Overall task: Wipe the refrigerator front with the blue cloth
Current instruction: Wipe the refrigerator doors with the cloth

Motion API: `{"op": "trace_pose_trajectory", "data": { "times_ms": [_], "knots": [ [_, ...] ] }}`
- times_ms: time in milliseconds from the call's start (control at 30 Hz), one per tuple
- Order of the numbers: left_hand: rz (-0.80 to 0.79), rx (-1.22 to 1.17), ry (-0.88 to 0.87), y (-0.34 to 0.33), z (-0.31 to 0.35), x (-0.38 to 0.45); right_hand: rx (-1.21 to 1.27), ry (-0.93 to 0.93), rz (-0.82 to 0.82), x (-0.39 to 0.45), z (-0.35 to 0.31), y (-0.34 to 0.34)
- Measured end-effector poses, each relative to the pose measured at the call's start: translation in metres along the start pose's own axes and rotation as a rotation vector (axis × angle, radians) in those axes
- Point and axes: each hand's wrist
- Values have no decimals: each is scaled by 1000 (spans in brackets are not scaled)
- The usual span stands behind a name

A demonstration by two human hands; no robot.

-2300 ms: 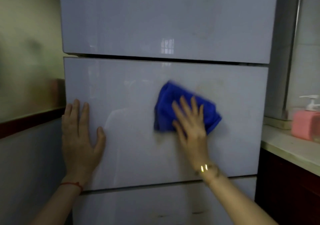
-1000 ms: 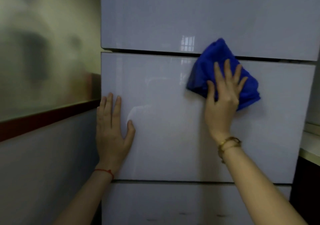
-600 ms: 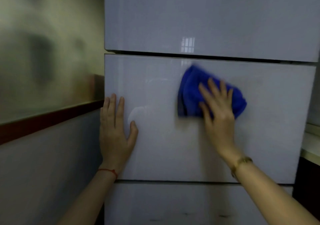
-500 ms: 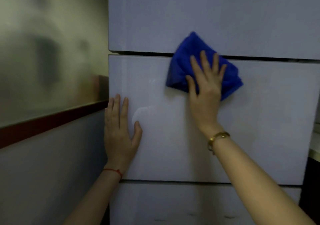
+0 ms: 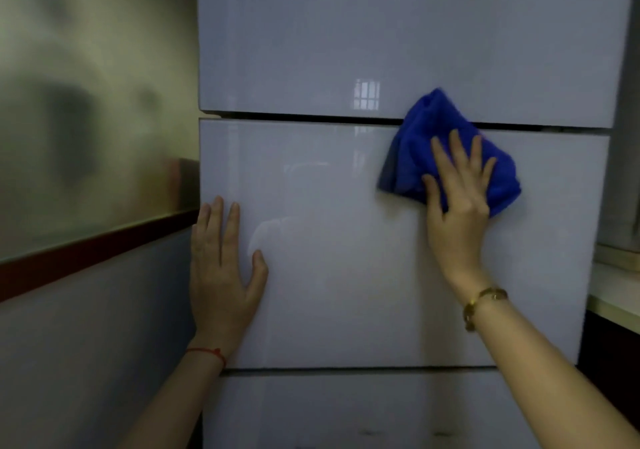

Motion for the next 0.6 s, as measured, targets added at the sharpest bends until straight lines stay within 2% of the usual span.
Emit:
{"op": "trace_pose_trajectory", "data": {
  "times_ms": [200,267,367,433,500,600],
  "knots": [
    [0,-3,9,-1,0,-1,-57,173,-251,-155,-6,32],
    [5,3,9,-1,1,-1,-52,155,-216,-129,9,34],
    [5,8,9,-1,1,-2,-16,-88,19,-30,23,19],
    [5,19,11,-1,1,-2,-19,-163,107,15,23,8],
    [8,18,10,-1,1,-2,-19,-77,62,2,10,0],
    [21,8,0,-2,0,-2,-49,156,-124,-80,-6,8]
  ]
}}
Point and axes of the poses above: each hand's wrist, its own x-axis towards the middle knuckle, its own y-axis out of the back of the hand, z = x × y, and after that the axes turned 13 degrees about y, right-handed
